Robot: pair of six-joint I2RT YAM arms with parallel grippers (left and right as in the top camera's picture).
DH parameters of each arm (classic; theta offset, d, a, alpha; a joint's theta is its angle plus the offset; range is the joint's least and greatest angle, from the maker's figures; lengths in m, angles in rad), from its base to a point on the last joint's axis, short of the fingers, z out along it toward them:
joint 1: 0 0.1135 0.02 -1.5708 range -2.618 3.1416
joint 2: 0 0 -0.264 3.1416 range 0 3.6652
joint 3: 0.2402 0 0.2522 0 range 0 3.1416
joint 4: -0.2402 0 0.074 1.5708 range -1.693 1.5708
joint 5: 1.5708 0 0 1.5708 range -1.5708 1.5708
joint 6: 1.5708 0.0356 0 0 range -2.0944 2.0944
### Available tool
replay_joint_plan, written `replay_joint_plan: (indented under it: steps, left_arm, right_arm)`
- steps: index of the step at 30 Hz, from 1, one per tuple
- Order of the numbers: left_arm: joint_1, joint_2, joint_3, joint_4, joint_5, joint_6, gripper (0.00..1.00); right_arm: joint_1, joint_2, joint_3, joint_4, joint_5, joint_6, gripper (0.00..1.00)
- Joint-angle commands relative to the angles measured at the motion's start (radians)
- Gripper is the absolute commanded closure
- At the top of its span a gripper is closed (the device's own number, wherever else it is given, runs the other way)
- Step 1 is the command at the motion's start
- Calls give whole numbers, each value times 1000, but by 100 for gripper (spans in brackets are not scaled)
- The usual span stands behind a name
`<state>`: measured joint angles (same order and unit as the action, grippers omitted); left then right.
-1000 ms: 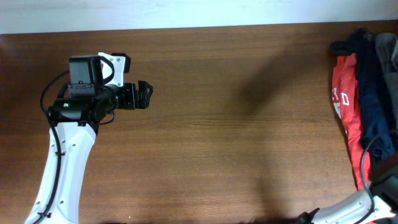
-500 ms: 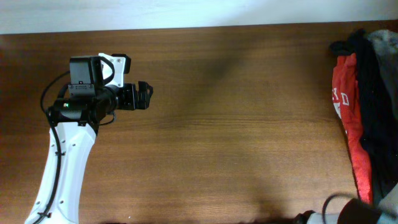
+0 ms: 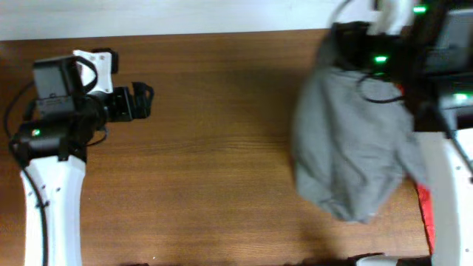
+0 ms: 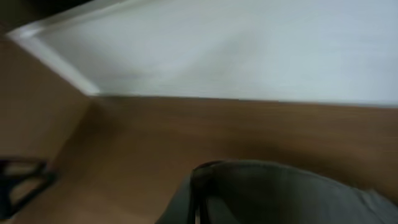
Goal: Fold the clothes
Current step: 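Lift the grey trousers with the right gripper and drop them mid-table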
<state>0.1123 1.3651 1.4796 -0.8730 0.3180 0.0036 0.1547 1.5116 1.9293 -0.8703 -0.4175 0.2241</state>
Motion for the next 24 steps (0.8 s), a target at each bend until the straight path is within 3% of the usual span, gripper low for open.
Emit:
replay_joint_plan:
  steps: [1, 8, 11, 18, 24]
  left_arm:
    - [9, -43, 21, 0, 7, -7, 1]
    - [9, -61, 21, -5, -60, -7, 1]
    - [9, -63, 21, -5, -61, -7, 1]
    - [9, -62, 21, -7, -105, -7, 1]
    - [8, -62, 21, -4, -105, -6, 1]
  right_arm:
    - [157, -25, 21, 96, -108, -95, 96]
    - [402, -24, 21, 425, -215, -120, 96]
    - [420, -24, 21, 446, -168, -120, 96]
    - [227, -32, 22, 319, 16, -120, 96]
    - [27, -21, 21, 192, 11, -147, 96]
